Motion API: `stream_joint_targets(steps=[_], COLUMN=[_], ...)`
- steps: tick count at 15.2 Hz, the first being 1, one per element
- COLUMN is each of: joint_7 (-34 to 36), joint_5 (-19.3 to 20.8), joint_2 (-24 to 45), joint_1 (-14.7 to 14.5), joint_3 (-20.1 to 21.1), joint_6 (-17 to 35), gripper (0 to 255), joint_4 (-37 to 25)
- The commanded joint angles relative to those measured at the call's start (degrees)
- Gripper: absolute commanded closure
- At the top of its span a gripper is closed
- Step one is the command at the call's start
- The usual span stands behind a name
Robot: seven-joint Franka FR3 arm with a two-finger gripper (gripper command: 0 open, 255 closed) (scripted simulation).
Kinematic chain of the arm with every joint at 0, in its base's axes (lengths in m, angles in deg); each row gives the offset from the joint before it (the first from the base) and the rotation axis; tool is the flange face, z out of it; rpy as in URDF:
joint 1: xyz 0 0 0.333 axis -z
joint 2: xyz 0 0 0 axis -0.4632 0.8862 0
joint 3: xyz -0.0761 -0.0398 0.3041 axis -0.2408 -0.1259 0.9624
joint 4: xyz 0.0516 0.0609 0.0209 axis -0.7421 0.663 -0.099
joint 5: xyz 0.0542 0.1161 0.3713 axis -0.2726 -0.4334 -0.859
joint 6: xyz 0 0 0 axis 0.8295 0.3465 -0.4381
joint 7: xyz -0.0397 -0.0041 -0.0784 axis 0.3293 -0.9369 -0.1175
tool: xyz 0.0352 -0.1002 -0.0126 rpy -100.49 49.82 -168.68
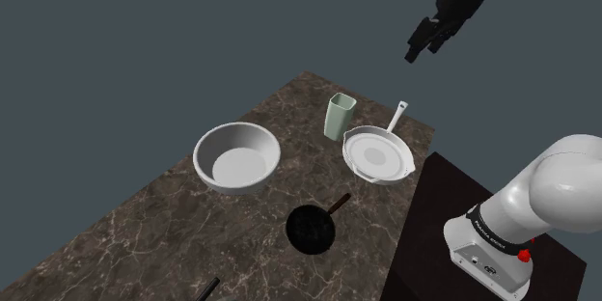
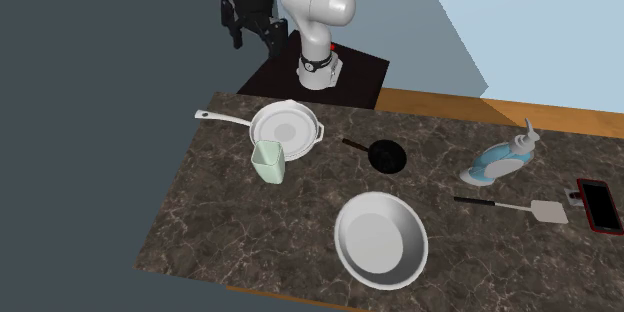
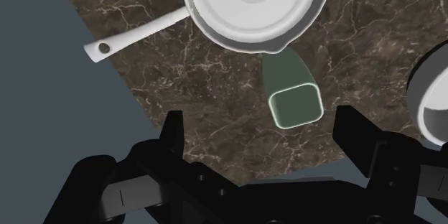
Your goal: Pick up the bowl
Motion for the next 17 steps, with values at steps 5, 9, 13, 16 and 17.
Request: stream_joint_targets(steps=[5,9,13,16,17], joint_7=[6.48,10.8,15.26,18.85,20.11], joint_5=[-3.32,-4.91,-5.63,-5.36,-5.09], joint_2=[6.67,12.36,19.0,24.48,26.4], joint_1=[-1.67,-2.57,-3.2,-3.46,-3.52], joint_3=[4.59,7.82,11.05,13.44,14.22], joint_6=[8.82,14.66,20.32,24.29,25.54], gripper=[0,0,0,0,0], joint_4=[2.15,2.15,0.91,-0.81,-1.54])
